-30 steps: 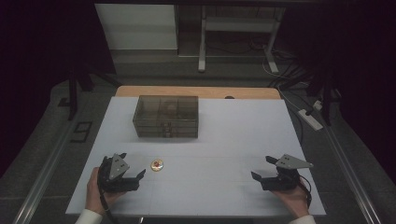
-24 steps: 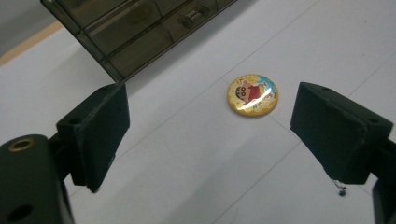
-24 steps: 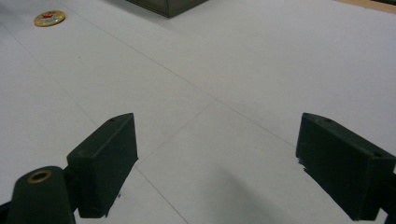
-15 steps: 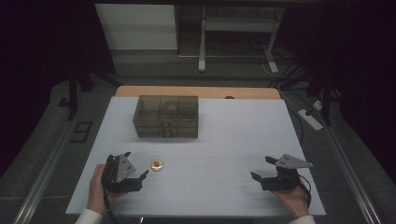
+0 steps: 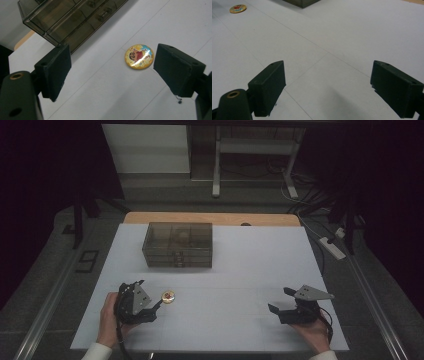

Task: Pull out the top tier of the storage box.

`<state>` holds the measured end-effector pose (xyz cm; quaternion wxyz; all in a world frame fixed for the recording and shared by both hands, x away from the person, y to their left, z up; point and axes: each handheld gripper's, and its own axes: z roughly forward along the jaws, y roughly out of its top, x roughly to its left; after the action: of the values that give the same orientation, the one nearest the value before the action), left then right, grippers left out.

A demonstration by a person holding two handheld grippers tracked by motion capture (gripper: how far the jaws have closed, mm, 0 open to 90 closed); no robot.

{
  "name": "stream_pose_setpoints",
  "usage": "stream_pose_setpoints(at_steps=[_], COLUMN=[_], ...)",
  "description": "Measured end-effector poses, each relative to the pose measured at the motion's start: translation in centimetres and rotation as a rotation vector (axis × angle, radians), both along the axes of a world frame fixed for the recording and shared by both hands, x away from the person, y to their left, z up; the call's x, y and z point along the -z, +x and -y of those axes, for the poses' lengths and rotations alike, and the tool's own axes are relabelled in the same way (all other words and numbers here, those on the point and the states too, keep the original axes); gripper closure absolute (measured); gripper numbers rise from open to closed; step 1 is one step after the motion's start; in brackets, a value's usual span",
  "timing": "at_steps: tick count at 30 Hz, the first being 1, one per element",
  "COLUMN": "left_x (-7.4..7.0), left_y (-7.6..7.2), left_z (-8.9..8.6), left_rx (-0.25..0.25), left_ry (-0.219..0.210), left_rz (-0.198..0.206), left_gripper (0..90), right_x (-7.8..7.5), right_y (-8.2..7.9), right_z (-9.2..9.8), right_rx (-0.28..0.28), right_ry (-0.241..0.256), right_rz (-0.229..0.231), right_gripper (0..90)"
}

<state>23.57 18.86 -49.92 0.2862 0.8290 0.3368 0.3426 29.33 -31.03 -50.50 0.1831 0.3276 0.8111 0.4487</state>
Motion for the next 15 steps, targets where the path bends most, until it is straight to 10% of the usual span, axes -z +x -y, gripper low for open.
stream_pose_setpoints(at_steps=[15], left_x=[0.1], left_y=[1.2], left_z=[1.0], left_rx=[0.011], left_ry=[0.033], left_rz=[0.018], left_gripper=[15.3], right_x=[0.0], right_y=[0.1], right_z=[0.0], right_rx=[0.001], right_ry=[-0.006], right_rz=[-0.005], right_gripper=[12.2])
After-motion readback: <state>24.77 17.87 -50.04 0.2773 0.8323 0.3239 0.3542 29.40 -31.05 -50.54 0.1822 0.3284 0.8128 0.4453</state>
